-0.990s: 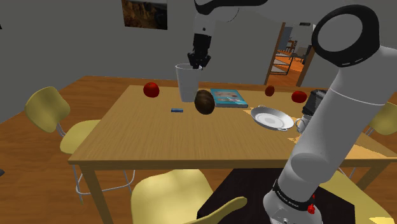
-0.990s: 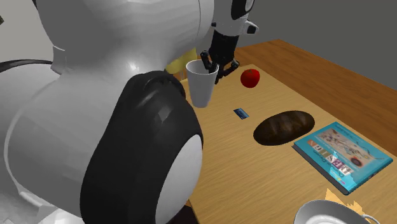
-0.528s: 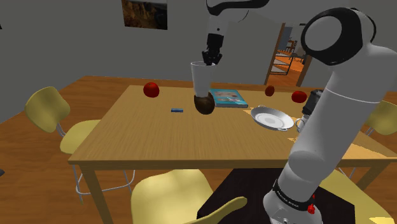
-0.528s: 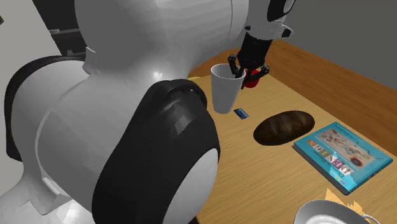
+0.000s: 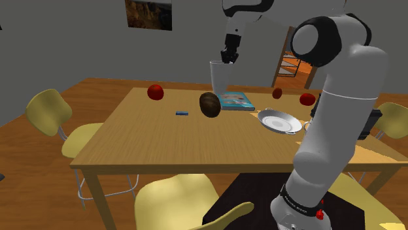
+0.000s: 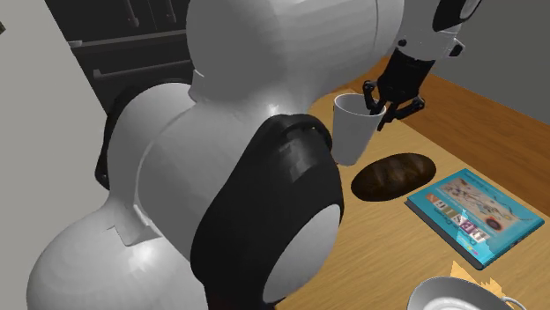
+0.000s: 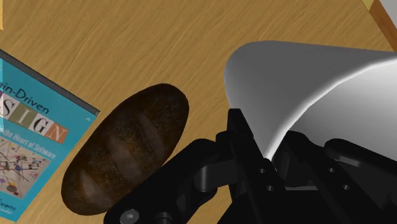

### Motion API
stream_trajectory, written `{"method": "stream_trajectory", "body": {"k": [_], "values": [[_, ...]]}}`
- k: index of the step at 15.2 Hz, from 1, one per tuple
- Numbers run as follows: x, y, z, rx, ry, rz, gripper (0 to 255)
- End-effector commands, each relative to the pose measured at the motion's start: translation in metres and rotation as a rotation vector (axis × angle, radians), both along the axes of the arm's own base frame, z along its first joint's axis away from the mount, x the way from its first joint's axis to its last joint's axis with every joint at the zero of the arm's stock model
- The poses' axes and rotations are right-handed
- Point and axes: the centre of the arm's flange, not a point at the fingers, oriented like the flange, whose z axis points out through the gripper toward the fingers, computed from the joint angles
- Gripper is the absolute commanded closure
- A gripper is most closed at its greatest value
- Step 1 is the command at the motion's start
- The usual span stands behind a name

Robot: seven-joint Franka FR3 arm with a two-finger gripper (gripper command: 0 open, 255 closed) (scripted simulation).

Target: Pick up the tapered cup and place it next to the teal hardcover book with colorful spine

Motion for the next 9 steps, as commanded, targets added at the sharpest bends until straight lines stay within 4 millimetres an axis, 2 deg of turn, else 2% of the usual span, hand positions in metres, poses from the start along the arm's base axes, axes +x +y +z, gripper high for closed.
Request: {"method": "stream_trajectory", "body": {"k": [1, 7, 8, 9], "values": [[-0.001, -0.027, -0.001, 0.0, -0.001, 0.002, 255], [-0.002, -0.107, 0.0, 0.0, -0.001, 0.002, 255], [-0.003, -0.115, 0.0, 0.0, -0.001, 0.002, 255], [-0.003, -0.115, -0.006, 0.0, -0.001, 0.002, 255]]}}
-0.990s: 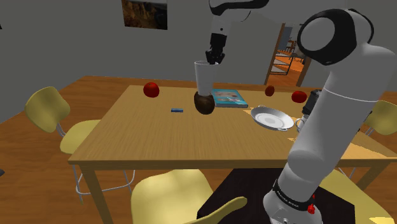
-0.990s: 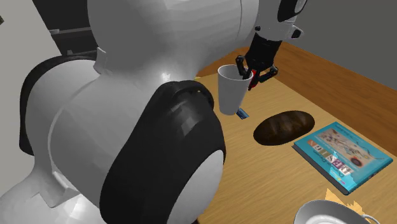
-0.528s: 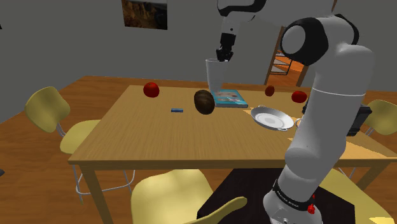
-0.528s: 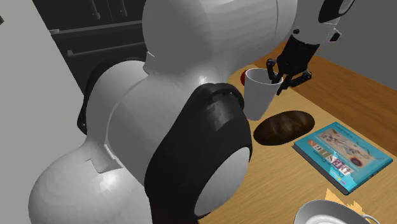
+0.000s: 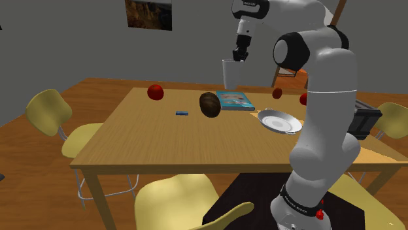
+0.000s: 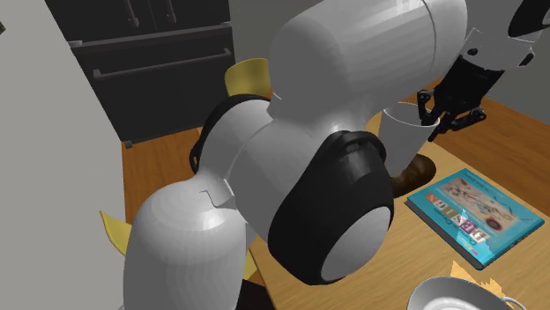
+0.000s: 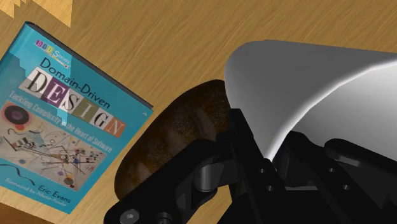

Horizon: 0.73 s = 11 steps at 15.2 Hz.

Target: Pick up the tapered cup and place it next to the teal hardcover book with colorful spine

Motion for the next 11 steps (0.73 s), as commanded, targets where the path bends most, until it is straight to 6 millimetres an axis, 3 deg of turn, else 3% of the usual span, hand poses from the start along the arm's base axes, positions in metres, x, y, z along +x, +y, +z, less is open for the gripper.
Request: {"method": "stream_trajectory", "body": {"k": [1, 11], "values": [[0.001, -0.006, -0.009, 0.0, -0.001, 0.001, 255], [0.001, -0.006, -0.062, 0.0, -0.001, 0.001, 255]]}}
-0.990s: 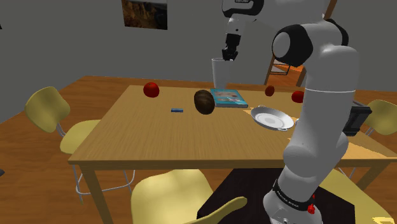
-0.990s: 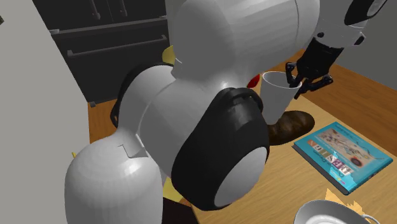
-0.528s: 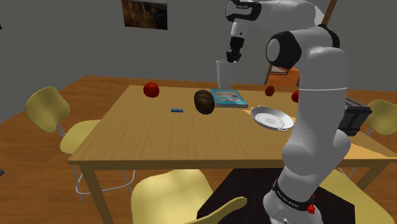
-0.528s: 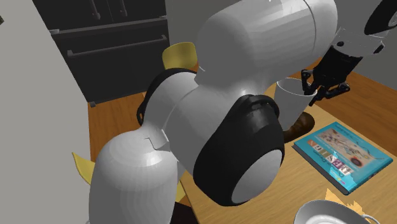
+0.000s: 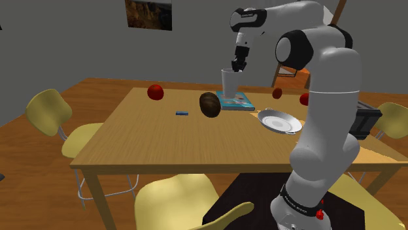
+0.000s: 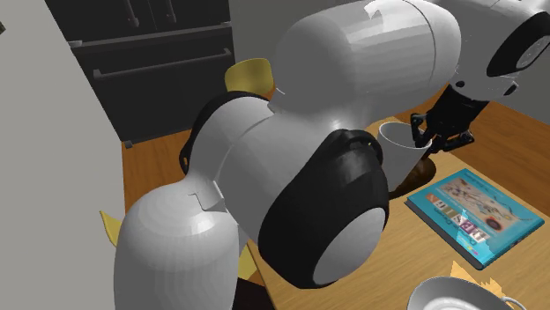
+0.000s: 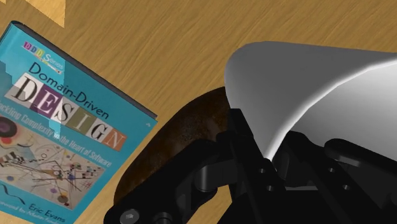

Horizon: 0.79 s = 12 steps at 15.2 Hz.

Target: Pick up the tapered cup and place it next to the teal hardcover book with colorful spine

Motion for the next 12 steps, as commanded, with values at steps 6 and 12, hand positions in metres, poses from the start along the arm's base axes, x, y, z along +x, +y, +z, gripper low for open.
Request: {"method": "stream_trajectory", "body": {"k": [6, 12], "values": [[0.0, 0.001, -0.037, 0.0, -0.001, 0.0, 255], [0.0, 0.001, -0.068, 0.0, -0.001, 0.0, 255]]}}
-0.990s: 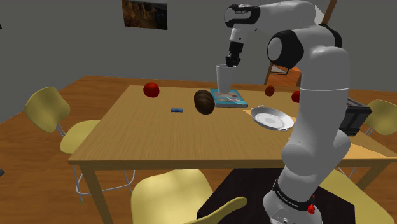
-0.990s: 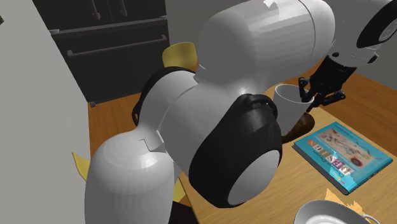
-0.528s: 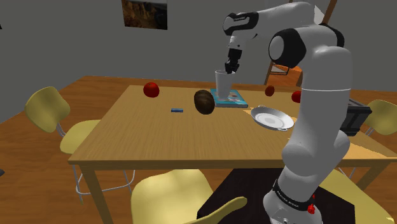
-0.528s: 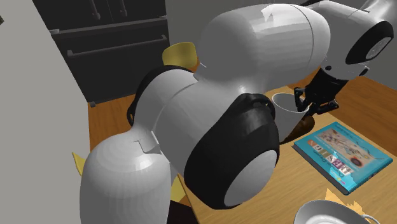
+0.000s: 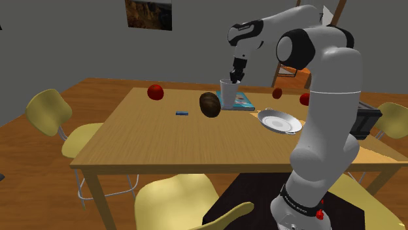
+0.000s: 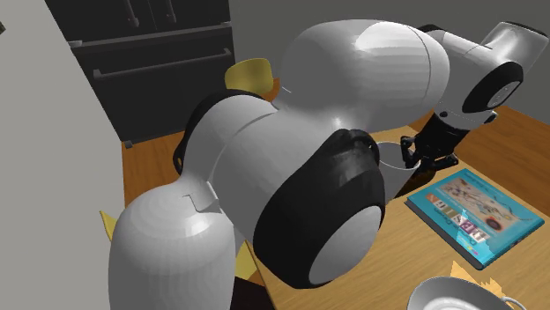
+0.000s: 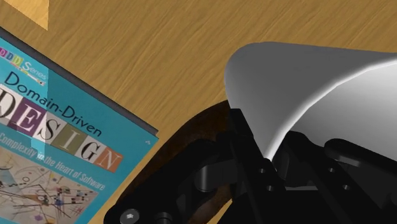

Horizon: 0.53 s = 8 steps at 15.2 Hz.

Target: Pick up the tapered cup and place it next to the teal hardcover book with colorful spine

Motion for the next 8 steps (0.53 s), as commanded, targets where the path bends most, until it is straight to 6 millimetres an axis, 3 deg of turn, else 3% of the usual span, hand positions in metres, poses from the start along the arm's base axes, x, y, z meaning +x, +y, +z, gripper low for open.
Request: {"method": "stream_trajectory", "body": {"k": [1, 8], "values": [[0.001, 0.0, -0.009, 0.0, -0.001, 0.0, 255], [0.001, 0.0, -0.046, 0.0, -0.001, 0.0, 255]]}}
